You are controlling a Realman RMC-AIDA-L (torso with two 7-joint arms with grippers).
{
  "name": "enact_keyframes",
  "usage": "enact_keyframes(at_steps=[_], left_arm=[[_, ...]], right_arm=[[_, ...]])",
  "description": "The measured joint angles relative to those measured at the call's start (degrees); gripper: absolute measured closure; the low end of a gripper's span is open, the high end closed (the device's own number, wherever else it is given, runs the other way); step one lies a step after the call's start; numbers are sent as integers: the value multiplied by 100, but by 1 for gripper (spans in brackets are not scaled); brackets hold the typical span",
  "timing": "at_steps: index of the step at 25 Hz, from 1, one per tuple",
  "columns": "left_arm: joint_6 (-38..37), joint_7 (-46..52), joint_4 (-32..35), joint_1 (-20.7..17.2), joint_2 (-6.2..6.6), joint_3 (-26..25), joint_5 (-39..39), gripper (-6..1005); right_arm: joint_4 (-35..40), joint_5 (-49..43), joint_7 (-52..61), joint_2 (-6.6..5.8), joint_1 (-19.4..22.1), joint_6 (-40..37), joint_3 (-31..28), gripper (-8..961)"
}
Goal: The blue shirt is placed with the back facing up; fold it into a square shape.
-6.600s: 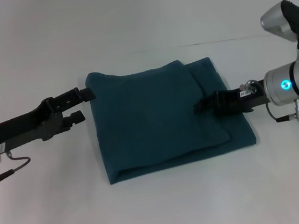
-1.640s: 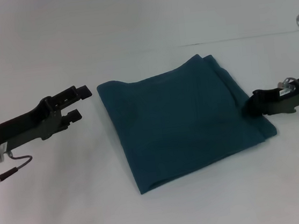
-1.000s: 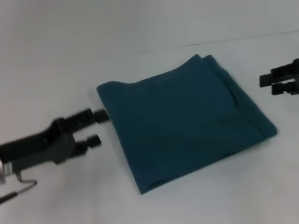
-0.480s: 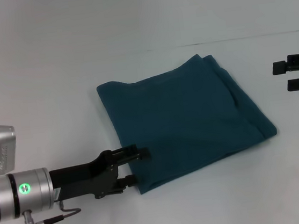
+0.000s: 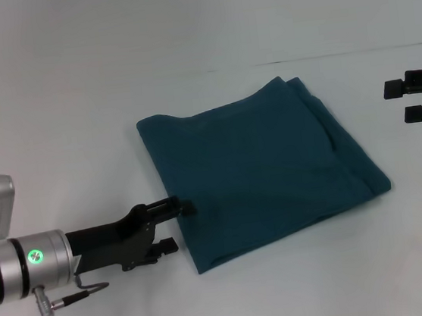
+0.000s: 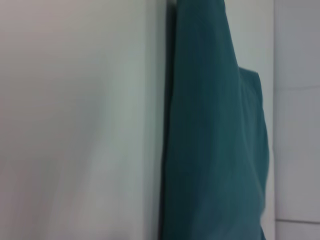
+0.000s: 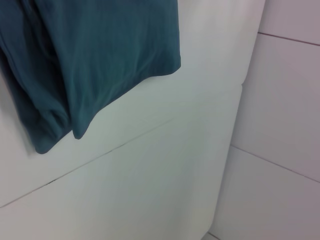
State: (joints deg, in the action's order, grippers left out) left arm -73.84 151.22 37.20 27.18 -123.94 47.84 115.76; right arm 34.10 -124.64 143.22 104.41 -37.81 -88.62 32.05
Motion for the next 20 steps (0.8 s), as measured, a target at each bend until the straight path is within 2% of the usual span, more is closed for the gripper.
enact_keyframes(at_steps=[7, 20], left_arm=[[319, -2, -101, 122, 2, 227, 0, 94], [342, 78, -246, 125, -4, 242, -1, 94]], right_arm=[[0, 5, 4, 0, -7, 12, -12, 67], [-2, 11, 13, 0, 47, -23, -77, 67]])
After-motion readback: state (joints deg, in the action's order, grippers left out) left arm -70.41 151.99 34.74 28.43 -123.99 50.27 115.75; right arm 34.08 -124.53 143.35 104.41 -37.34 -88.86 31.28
